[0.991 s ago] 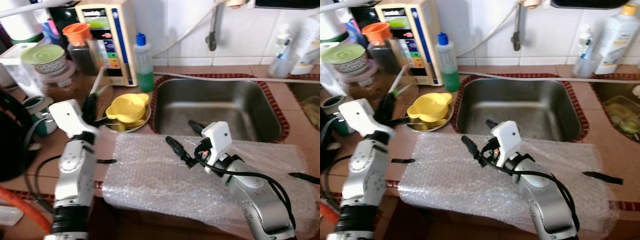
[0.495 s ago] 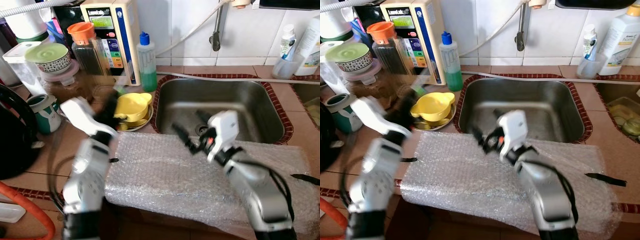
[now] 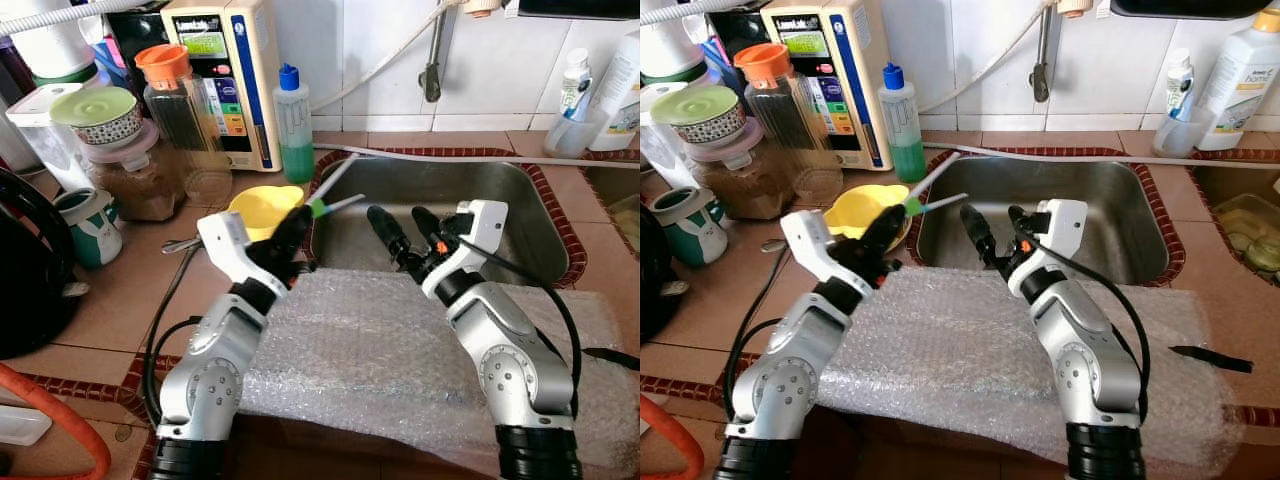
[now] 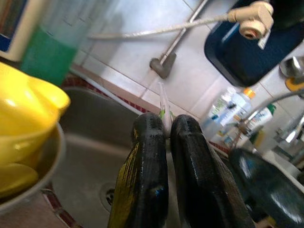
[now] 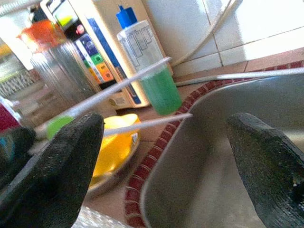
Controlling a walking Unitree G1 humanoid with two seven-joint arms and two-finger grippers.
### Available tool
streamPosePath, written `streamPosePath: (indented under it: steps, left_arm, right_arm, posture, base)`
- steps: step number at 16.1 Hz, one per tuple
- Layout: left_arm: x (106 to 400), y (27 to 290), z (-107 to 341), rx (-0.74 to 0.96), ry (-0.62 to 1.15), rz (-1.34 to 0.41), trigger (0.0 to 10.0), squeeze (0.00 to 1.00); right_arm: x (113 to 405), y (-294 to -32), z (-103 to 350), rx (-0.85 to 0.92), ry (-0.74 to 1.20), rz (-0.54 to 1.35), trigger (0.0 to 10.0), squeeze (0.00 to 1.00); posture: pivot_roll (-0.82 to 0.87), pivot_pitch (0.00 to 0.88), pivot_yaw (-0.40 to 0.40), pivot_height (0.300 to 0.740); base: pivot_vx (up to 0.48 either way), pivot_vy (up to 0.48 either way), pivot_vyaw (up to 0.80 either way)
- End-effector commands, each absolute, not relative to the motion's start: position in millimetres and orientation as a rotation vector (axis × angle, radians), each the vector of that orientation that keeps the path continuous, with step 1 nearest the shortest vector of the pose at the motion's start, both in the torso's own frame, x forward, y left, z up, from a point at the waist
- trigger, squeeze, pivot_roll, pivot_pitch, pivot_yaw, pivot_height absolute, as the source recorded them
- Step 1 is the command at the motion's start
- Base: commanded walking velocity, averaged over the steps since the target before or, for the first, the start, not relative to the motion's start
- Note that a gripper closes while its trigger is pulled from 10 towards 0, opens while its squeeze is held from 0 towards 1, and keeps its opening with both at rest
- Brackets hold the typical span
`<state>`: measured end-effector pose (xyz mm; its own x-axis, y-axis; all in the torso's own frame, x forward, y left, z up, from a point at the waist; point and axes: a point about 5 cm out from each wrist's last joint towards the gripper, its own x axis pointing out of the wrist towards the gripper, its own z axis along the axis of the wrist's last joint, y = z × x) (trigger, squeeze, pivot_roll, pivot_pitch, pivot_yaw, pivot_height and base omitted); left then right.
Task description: Kitchen organization
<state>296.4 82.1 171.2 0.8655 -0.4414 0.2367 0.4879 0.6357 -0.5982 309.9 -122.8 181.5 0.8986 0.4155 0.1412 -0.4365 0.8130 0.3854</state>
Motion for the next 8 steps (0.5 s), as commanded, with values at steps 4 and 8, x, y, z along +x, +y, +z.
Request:
streamPosePath:
  steps: [4, 8]
  left_arm:
    - [287, 64, 183, -0.698, -0.079, -0.702, 0.0, 0.00]
    - [285, 61, 190, -0.751, -0.074, -0.743, 0.0, 0.00]
  right_arm:
    - [322, -108, 187, 0.657, -0.016, 0.487, 10.0, 0.00]
    - [339, -107, 190, 0.846, 0.003, 0.481, 10.0, 0.00]
  posture:
    - [-0.28, 0.067, 0.118, 0.740]
    - [-0.26, 0.065, 0.128, 0.740]
  base:
    - [0.000, 0.000, 0.00]
    - [0.000, 0.000, 0.00]
